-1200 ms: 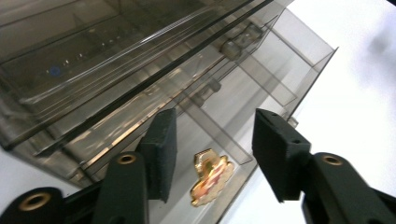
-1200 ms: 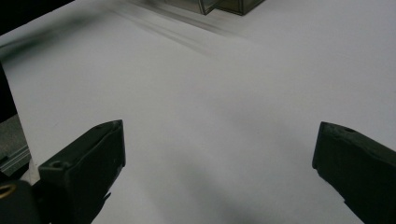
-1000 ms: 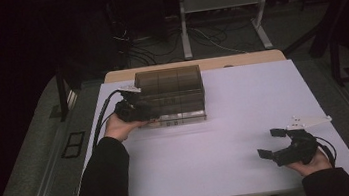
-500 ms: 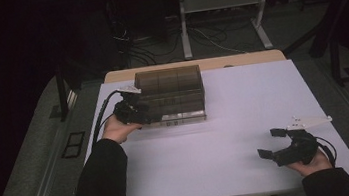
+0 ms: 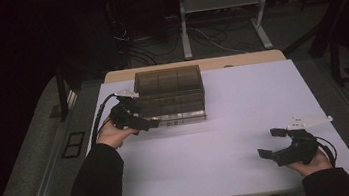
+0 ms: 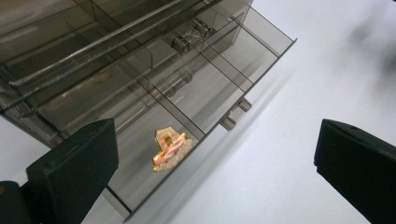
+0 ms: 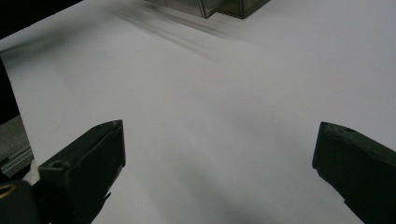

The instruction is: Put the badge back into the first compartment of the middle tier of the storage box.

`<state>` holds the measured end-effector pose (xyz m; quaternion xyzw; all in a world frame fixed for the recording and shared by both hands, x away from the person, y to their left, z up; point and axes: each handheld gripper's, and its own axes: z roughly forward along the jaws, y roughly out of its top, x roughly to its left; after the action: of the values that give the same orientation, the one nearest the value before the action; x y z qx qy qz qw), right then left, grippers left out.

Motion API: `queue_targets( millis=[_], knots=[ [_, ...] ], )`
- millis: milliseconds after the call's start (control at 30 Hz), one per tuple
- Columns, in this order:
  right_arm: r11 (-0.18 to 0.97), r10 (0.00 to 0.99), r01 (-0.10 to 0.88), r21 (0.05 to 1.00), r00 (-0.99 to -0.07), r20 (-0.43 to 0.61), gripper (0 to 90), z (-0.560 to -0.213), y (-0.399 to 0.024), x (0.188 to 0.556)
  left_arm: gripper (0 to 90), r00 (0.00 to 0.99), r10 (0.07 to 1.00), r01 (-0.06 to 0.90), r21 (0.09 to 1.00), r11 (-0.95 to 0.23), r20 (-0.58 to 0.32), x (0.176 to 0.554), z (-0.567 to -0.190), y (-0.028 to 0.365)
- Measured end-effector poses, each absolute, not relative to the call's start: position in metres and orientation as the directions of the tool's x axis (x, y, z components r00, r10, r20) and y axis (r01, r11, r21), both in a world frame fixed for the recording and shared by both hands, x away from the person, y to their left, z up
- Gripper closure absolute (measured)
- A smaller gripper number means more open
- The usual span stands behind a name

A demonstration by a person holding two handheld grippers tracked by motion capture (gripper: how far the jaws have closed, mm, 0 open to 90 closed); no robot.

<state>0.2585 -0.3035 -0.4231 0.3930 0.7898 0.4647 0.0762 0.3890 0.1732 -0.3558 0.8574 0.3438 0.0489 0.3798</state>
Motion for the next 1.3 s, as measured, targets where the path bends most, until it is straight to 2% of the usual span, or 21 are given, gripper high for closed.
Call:
queue_targets(
  millis=[833,1300],
  knots=[
    [0.263,0.69,0.546,0.795,-0.683,0.24,2.1,-0.424,-0.302,0.259,0.0,0.762,0.625,0.509,0.751,-0.421,-0.167,0.352,-0.357,0.185],
    [0.264,0.691,0.547,0.795,-0.682,0.24,2.1,-0.424,-0.302,0.259,0.0,0.75,0.632,0.504,0.787,-0.354,-0.196,0.333,-0.367,0.195]
  ],
)
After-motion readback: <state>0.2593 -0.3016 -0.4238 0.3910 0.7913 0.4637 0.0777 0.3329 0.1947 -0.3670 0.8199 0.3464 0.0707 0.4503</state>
